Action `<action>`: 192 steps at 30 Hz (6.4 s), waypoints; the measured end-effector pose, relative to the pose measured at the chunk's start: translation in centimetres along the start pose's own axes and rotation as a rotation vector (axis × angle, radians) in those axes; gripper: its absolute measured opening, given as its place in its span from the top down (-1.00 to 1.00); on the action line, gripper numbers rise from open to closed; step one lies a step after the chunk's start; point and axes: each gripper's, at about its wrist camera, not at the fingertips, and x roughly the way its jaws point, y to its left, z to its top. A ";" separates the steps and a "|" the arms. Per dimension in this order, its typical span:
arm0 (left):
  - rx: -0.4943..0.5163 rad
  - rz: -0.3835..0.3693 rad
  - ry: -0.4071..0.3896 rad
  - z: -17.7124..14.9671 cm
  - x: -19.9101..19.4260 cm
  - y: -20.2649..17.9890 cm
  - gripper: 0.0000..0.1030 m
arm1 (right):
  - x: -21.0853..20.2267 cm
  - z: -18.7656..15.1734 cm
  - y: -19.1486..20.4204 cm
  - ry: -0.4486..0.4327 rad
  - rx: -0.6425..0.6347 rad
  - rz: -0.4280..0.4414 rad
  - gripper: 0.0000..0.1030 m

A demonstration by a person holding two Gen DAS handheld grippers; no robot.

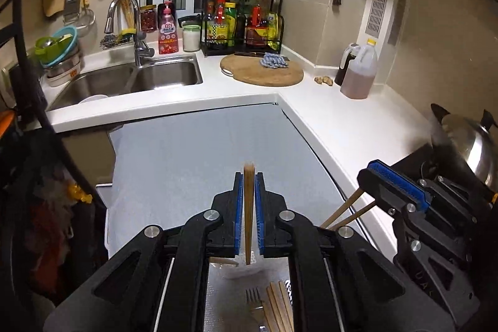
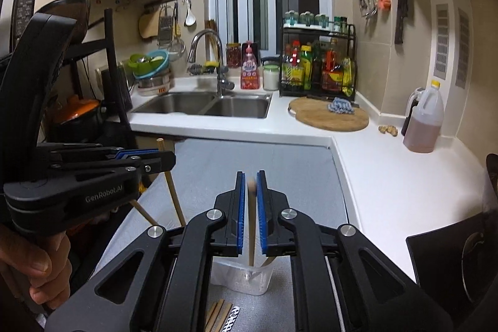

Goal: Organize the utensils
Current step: 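Open both tools to release the chopsticks into the container, then move both open tools back over the remaining utensils, then close the left tool on a wooden chopstick while the right tool grasps the white striped spoon, then lift the chopstick and spoon and carry both above the clear container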

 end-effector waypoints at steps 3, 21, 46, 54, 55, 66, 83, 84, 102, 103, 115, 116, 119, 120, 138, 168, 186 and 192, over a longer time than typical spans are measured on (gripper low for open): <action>0.010 0.017 -0.042 0.2 -1.6 -0.2 0.55 | -0.6 0.1 0.0 -0.007 0.001 -0.013 0.43; -0.061 0.064 -0.277 -9.2 -16.1 -1.0 0.54 | -16.8 -4.1 2.2 -0.235 0.008 -0.015 0.36; -0.192 0.171 -0.091 -28.5 -10.6 1.0 0.76 | -10.1 -26.2 4.2 0.165 0.190 0.091 0.86; -0.220 0.139 -0.061 -29.1 -9.8 1.0 0.76 | -5.4 -26.6 4.1 0.268 0.282 0.105 0.52; -0.220 0.138 -0.059 -29.1 -9.7 0.9 0.76 | -5.0 -26.7 4.1 0.277 0.288 0.101 0.52; -0.227 0.072 -0.042 -29.6 -9.0 0.1 0.76 | -4.3 -27.1 5.2 0.323 0.285 0.079 0.55; -0.153 -0.094 0.047 -31.5 -6.1 -5.6 0.76 | -7.7 -28.2 1.2 0.299 0.274 -0.016 0.83; -0.143 -0.095 0.051 -31.5 -5.9 -6.0 0.76 | -7.9 -28.3 0.8 0.296 0.275 -0.029 0.83; -0.064 0.082 0.104 -32.1 -5.9 -5.8 0.74 | -8.9 -29.5 0.3 0.294 0.230 -0.055 0.71; -0.063 0.069 0.113 -32.2 -5.8 -5.8 0.73 | -8.9 -29.6 0.4 0.292 0.226 -0.054 0.71; -0.025 0.127 0.089 -32.6 -6.4 -5.6 0.87 | -9.4 -29.9 2.0 0.273 0.164 -0.108 0.74; -0.028 0.127 0.088 -32.7 -6.4 -5.4 0.87 | -9.4 -30.0 2.1 0.271 0.157 -0.119 0.70; -0.035 0.125 0.082 -32.8 -6.5 -5.1 0.87 | -9.6 -30.2 2.5 0.257 0.145 -0.142 0.68; -0.032 0.127 0.077 -32.8 -6.5 -5.2 0.87 | -9.6 -30.2 2.5 0.255 0.144 -0.144 0.68; -0.012 0.143 0.051 -33.0 -6.4 -5.7 0.87 | -10.0 -30.3 2.1 0.246 0.147 -0.189 0.76; 0.005 0.151 0.040 -33.1 -6.2 -6.2 0.87 | -9.8 -30.4 2.3 0.247 0.131 -0.169 0.75; 0.034 0.153 -0.046 -32.5 -8.1 -7.0 0.87 | -11.9 -28.6 1.9 0.200 0.122 -0.183 0.77; 0.049 0.138 -0.115 -31.7 -9.8 -7.2 0.88 | -13.8 -26.7 1.8 0.142 0.100 -0.204 0.77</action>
